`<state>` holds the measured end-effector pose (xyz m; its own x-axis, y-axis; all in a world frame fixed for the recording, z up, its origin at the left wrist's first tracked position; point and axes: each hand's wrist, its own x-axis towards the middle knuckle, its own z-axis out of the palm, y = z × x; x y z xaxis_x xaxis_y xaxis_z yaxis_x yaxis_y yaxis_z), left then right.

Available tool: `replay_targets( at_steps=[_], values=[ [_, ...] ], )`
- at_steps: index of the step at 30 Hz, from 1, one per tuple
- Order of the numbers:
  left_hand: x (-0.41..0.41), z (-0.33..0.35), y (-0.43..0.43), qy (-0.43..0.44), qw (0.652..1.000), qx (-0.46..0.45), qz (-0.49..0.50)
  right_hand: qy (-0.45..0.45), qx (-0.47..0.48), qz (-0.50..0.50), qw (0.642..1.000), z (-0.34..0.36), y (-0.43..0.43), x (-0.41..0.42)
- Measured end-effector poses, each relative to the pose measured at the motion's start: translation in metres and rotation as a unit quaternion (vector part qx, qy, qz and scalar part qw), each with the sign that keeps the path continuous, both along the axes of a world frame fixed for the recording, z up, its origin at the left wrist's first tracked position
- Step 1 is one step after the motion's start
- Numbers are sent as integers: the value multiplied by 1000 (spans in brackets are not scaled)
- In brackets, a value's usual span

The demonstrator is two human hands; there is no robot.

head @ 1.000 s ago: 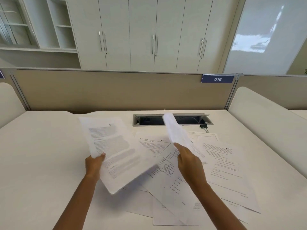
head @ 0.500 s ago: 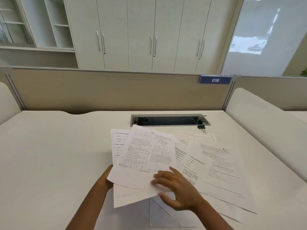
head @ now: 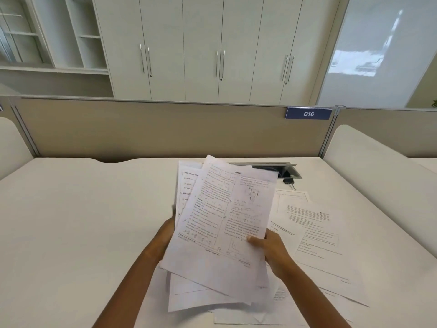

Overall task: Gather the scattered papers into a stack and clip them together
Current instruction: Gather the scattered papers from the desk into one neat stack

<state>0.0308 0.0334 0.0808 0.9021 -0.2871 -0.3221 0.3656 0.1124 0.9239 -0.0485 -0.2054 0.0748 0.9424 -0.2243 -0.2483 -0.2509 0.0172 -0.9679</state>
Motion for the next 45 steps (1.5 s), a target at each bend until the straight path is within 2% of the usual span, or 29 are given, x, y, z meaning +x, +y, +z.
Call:
replay_targets(
  at_steps=[3,7,10,14,20,24,32,35,39,45],
  values=[
    [2,17,-10,-34,999,-42,0,-40,10,-54,998,5,6,5],
    [4,41,-15,-158,987,-40,6,-136,-22,-94,986,21,9,12],
    [7,61,-16,-242,968,-48,36,-191,-41,-86,977,34,7,17],
    [11,70,-17,-288,957,-32,19,-229,-42,-42,972,38,3,21],
    [1,44,-24,-265,964,5,0,-193,-47,-39,979,21,3,15],
    [-4,19,-27,-238,971,5,30,-166,-86,-52,981,14,4,14],
    [-7,38,-27,-277,957,-2,90,-228,-76,-97,966,26,6,17],
    [-8,34,-20,-278,958,-8,70,-222,-59,-69,971,23,2,17],
    [-11,9,-24,-243,969,-27,38,-154,-24,-16,988,10,4,11],
    [-12,3,-35,-206,975,9,80,-107,-134,-41,984,-2,-6,7]
  ],
)
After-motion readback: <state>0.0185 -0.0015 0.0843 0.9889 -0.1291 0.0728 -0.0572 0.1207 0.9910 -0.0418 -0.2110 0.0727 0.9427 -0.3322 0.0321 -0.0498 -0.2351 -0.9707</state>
